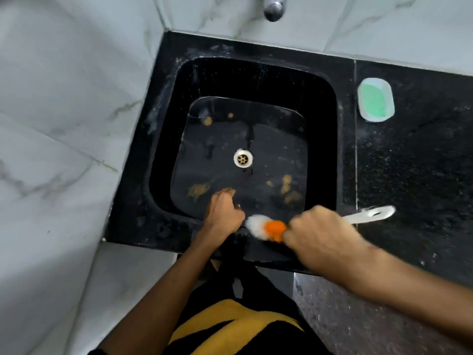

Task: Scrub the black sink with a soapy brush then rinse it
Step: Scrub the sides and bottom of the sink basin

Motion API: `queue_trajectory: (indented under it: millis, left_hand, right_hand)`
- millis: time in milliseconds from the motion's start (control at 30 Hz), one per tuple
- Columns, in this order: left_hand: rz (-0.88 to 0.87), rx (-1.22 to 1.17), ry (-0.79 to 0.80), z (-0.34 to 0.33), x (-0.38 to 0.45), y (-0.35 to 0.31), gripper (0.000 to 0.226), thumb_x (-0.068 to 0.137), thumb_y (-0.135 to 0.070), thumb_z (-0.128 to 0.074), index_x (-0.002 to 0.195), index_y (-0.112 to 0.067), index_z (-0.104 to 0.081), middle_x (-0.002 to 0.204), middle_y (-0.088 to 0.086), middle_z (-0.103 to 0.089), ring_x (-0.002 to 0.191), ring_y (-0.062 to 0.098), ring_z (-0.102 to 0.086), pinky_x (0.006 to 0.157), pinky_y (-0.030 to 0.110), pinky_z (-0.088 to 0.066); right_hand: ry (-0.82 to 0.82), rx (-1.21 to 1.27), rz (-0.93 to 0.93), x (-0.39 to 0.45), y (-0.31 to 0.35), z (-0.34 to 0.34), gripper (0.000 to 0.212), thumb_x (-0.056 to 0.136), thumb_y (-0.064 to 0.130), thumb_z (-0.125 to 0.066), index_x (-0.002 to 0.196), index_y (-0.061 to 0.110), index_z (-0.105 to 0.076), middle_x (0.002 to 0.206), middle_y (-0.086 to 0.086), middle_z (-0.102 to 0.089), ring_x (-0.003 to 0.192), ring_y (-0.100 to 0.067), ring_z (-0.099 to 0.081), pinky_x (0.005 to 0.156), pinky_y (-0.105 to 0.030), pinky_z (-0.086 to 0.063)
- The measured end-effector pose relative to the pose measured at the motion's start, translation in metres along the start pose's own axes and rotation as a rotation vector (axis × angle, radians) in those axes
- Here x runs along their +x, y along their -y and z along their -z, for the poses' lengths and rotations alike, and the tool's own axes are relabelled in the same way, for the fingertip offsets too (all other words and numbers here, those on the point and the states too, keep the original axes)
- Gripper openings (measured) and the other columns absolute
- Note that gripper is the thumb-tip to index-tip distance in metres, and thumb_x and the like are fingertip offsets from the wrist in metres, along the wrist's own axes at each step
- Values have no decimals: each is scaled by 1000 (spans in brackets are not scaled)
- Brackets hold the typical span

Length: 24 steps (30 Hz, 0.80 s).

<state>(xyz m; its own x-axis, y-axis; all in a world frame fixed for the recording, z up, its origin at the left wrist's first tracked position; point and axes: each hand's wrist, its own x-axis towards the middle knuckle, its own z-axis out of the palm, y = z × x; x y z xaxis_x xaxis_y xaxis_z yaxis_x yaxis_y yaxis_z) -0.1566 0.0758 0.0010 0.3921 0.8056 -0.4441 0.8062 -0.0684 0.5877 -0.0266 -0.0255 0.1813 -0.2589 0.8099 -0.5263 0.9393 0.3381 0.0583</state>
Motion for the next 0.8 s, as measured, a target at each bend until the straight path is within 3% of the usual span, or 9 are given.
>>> queue_trajectory:
  millis: [100,233,333,400,433,533,600,733,800]
  left_hand:
    - [55,4,-213,26,-18,15,48,74,-8,-49,118,-6,-66,114,16,-65,107,35,-59,91,39,-52]
    - [189,84,-428,62,-28,50,42,79,-2,-51,119,0,-63,121,16,-59,115,35,-50,93,45,-47]
    - [166,98,-466,77,-27,68,41,79,2,-50,118,0,-62,123,15,-58,115,33,-48,96,46,-47]
    - [143,77,-496,80,-27,74,44,78,7,-50,119,1,-62,124,14,-58,114,32,-48,99,41,-45]
    - [146,61,-520,81,-28,77,47,76,9,-50,120,2,-63,124,14,-58,113,32,-48,99,38,-44]
    - [209,3,-579,85,-33,84,51,71,12,-50,120,0,-64,122,13,-58,114,31,-50,100,35,-44]
    - [239,-67,-610,86,-35,85,49,72,8,-52,119,-1,-64,120,13,-57,112,31,-53,99,39,-47]
    - [248,-160,-639,84,-37,85,49,77,5,-53,125,-1,-60,121,14,-54,111,31,-56,99,43,-49]
    - [248,-131,-613,83,-37,83,51,78,3,-52,129,-1,-58,124,14,-51,116,30,-51,103,36,-44]
  right_hand:
    - [-96,69,26,48,26,-4,19,94,15,-47,96,19,-65,92,-4,-67,84,-27,-66,57,-33,-28]
    - [-156,57,23,94,37,-5,26,96,12,-38,99,18,-63,98,-5,-64,90,-28,-63,61,-34,-30]
    - [-185,114,102,91,26,-18,6,75,12,-66,71,16,-64,71,-7,-63,61,-29,-64,45,-30,-24]
    - [-157,130,100,80,14,-26,29,44,13,-82,48,19,-54,46,-4,-52,36,-24,-53,40,-25,-13]
    - [-152,139,87,76,10,-30,31,44,15,-82,48,21,-52,47,-4,-52,37,-24,-52,40,-26,-16]
    - [-64,180,74,74,9,-42,3,81,19,-55,83,21,-57,85,-4,-64,77,-27,-63,56,-32,-30]
    - [-112,246,21,86,17,-56,19,86,20,-46,100,22,-58,97,-1,-63,89,-28,-62,60,-31,-31]
    - [-300,630,-129,129,32,-87,16,90,27,-46,97,23,-60,91,-1,-67,89,-33,-61,63,-36,-44]
    - [-382,745,-227,153,31,-92,15,93,28,-47,96,22,-60,86,-7,-68,86,-39,-60,62,-36,-43]
